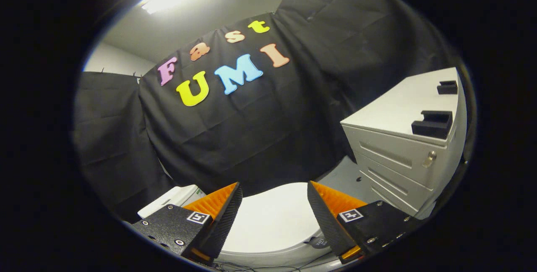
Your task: Open the toilet lid.
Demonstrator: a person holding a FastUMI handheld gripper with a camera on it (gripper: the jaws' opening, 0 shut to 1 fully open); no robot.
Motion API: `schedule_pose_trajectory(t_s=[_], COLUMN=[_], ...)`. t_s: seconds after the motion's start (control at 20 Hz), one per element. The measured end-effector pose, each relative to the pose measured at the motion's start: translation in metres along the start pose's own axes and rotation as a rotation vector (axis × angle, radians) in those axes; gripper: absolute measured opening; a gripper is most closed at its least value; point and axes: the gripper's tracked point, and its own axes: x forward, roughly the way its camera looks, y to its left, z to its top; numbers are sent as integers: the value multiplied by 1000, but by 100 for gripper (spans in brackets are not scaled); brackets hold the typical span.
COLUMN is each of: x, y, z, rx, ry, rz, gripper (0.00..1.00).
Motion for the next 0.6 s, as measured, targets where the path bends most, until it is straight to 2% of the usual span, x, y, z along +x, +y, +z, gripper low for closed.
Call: schedule_pose_trajectory(t_s=[0.2, 0.6], x=[8, 10], y=[-22, -55], z=[-20, -63], rx=[124, 279], ry=[16, 56], rz=[-42, -135], gripper=[96, 96])
